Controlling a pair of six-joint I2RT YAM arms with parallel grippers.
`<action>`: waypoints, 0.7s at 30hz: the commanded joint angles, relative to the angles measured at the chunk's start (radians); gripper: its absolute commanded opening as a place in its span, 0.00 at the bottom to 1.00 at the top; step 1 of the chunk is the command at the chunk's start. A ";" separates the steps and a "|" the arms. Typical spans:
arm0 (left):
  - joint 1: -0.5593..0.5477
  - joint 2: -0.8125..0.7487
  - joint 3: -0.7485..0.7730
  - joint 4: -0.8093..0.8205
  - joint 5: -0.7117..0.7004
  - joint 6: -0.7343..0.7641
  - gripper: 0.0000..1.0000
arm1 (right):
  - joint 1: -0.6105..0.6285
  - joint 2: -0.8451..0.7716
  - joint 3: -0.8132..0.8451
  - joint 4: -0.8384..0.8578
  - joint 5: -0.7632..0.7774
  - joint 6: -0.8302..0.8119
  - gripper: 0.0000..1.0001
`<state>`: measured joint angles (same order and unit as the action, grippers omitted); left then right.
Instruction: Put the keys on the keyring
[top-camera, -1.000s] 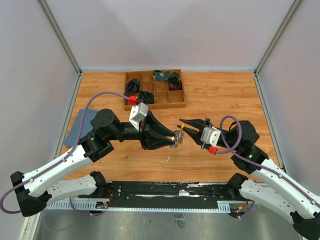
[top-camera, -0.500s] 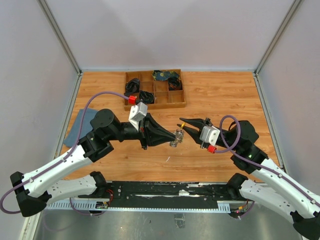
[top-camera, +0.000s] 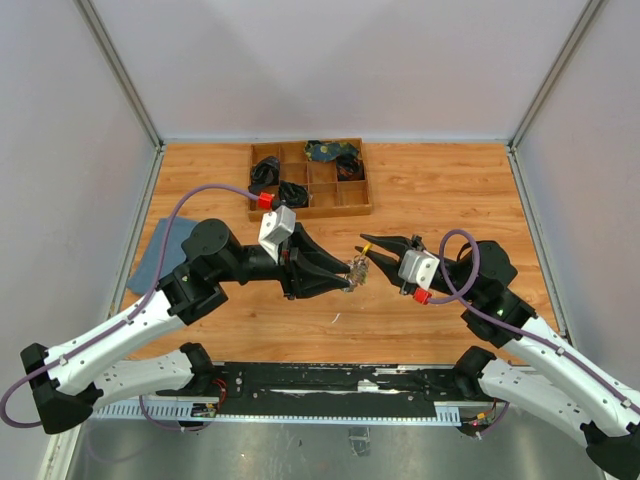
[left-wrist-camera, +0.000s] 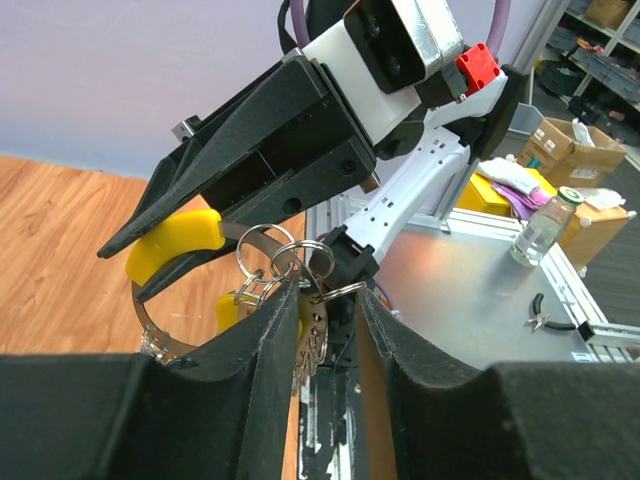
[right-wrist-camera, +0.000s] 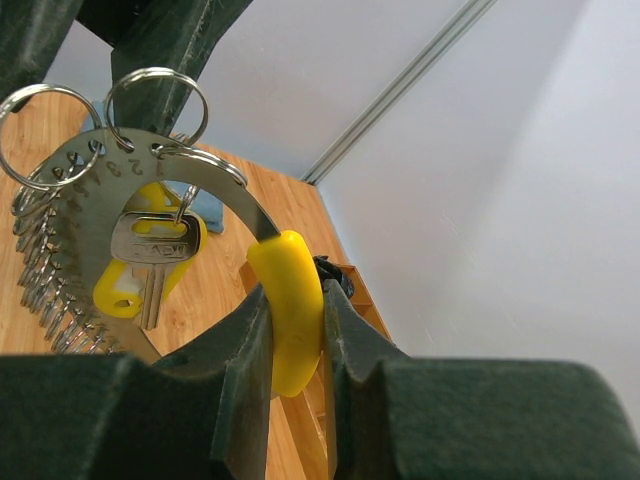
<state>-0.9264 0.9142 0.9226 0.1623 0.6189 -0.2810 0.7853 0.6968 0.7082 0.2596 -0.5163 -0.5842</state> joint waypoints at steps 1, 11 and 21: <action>-0.009 -0.019 -0.007 0.002 -0.019 0.014 0.36 | 0.014 -0.011 0.049 0.014 0.021 0.011 0.01; -0.009 -0.024 -0.011 -0.018 -0.040 0.032 0.39 | 0.015 -0.005 0.061 -0.004 0.018 0.040 0.01; -0.009 -0.047 -0.010 -0.025 -0.037 0.046 0.38 | 0.014 -0.032 0.034 0.040 0.001 0.015 0.00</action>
<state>-0.9264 0.8925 0.9180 0.1272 0.5838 -0.2535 0.7853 0.6922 0.7242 0.2241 -0.5045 -0.5659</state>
